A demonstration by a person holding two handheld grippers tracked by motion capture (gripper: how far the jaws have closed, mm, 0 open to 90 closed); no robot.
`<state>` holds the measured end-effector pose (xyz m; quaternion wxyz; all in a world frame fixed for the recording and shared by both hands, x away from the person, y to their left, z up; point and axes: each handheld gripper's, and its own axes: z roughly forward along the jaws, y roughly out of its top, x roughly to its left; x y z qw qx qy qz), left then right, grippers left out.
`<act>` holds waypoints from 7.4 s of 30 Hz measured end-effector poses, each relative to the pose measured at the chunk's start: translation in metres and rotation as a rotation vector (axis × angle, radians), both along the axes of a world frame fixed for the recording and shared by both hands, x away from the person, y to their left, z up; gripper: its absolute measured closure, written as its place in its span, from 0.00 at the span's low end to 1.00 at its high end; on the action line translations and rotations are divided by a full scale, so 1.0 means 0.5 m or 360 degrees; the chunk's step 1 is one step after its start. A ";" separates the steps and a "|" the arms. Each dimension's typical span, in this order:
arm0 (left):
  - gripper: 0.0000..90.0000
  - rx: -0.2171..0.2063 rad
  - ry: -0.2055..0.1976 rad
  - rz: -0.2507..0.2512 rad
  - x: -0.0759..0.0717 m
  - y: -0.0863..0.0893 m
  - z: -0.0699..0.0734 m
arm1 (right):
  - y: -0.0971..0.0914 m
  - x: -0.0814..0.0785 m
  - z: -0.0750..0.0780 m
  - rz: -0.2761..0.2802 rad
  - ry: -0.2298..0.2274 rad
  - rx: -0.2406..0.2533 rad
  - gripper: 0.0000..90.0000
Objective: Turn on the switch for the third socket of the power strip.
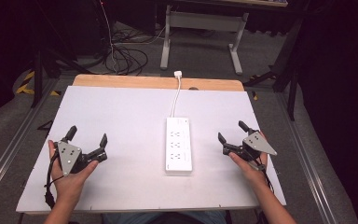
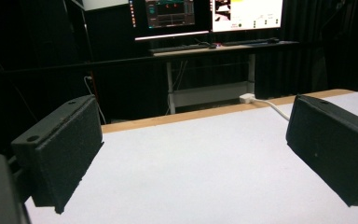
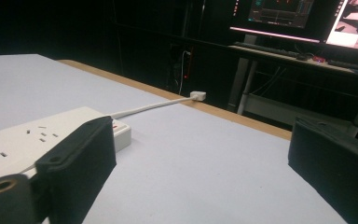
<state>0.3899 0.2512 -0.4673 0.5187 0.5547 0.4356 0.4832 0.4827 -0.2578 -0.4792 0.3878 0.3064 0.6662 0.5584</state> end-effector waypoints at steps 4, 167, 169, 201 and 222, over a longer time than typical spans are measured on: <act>0.05 -0.0001 0.0001 -0.0001 0.000 0.000 0.000 | 0.000 -0.001 0.001 0.0003 -0.0010 -0.0003 0.18; 0.06 0.0031 0.0039 -0.0032 0.006 -0.002 -0.008 | 0.215 -0.011 0.023 0.0759 0.0639 -0.0659 1.00; 0.06 0.0034 0.0041 -0.0034 0.007 -0.002 -0.008 | 0.216 -0.012 0.022 0.0764 0.0646 -0.0662 1.00; 0.06 0.0031 0.0044 -0.0039 0.006 -0.003 -0.008 | 0.217 -0.010 0.006 0.0728 0.0638 -0.0659 1.00; 0.06 0.0028 0.0042 -0.0037 0.004 -0.001 -0.008 | 0.215 -0.011 0.006 0.0716 0.0640 -0.0655 1.00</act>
